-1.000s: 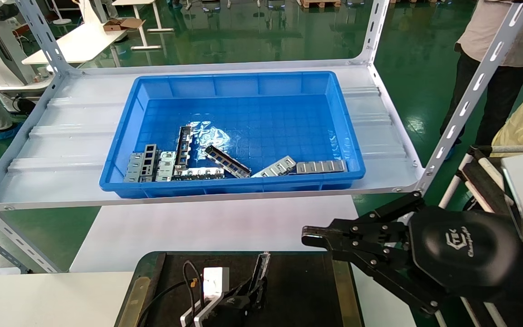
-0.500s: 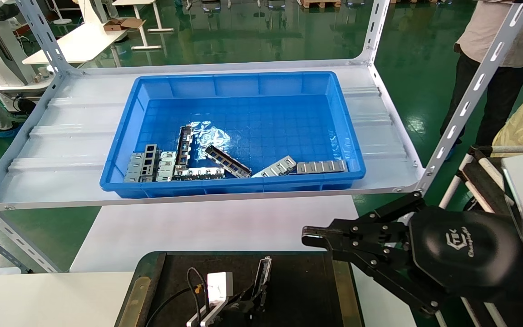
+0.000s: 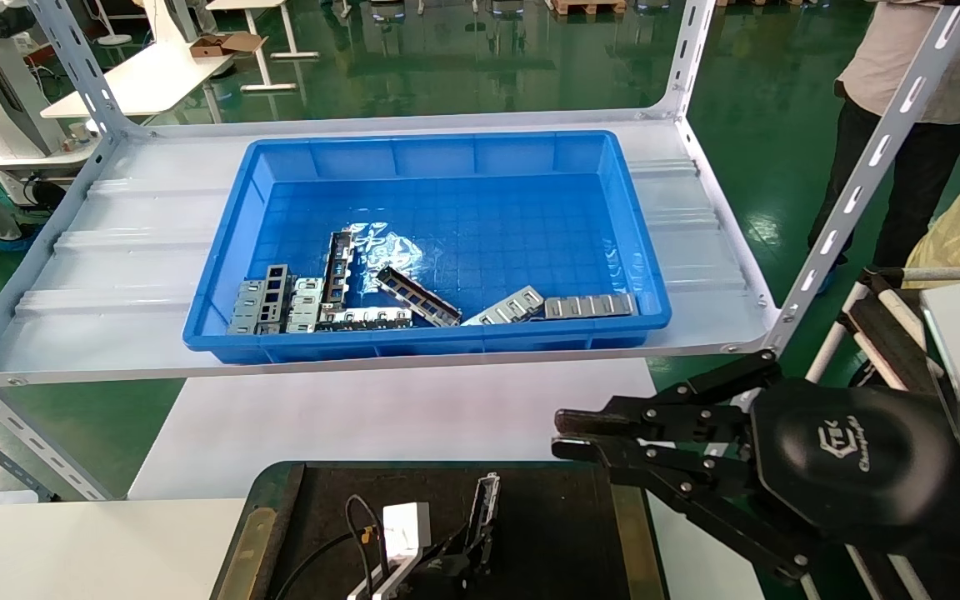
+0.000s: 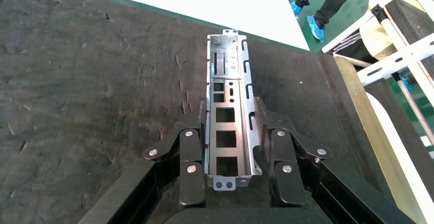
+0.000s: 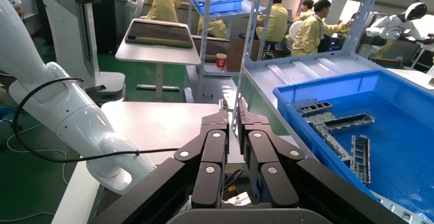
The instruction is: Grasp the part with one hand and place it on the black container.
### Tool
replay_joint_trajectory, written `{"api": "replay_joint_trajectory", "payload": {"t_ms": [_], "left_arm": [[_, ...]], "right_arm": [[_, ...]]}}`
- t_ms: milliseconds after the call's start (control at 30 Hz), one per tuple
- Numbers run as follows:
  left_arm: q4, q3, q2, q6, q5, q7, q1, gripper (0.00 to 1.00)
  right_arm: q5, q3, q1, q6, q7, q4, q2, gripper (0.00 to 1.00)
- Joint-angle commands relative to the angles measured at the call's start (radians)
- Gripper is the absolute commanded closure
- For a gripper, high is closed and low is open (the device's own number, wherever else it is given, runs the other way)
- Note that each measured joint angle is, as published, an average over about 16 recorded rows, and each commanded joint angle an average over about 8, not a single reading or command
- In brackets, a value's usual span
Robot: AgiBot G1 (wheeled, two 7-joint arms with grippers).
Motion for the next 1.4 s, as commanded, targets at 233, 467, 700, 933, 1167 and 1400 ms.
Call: {"api": "replay_joint_trajectory", "payload": {"t_ms": [233,467,700,933,1167,1400], "left_arm": [[-0.017,-0.006,0.006,-0.018,0.005,-0.006,0.010,0.00],[-0.049,-0.007,-0.009,-0.022,0.028,0.006,0.011,0.00],[-0.106,-0.007,-0.075,0.058,0.072,0.031,-0.005,0.00],[-0.161,-0.021,-0.181,0.241,0.118,0.064,-0.035,0.00],[-0.202,-0.069,-0.293,0.450,0.136,0.122,-0.039,0.00],[-0.225,-0.145,-0.385,0.648,0.115,0.227,-0.023,0.00]], "right_arm": [[0.000,0.000,0.000,0.000,0.000,0.000,0.000,0.00],[0.000,0.000,0.000,0.000,0.000,0.000,0.000,0.00],[0.000,0.000,0.000,0.000,0.000,0.000,0.000,0.00],[0.000,0.000,0.000,0.000,0.000,0.000,0.000,0.00],[0.000,0.000,0.000,0.000,0.000,0.000,0.000,0.00],[0.000,0.000,0.000,0.000,0.000,0.000,0.000,0.00]]}}
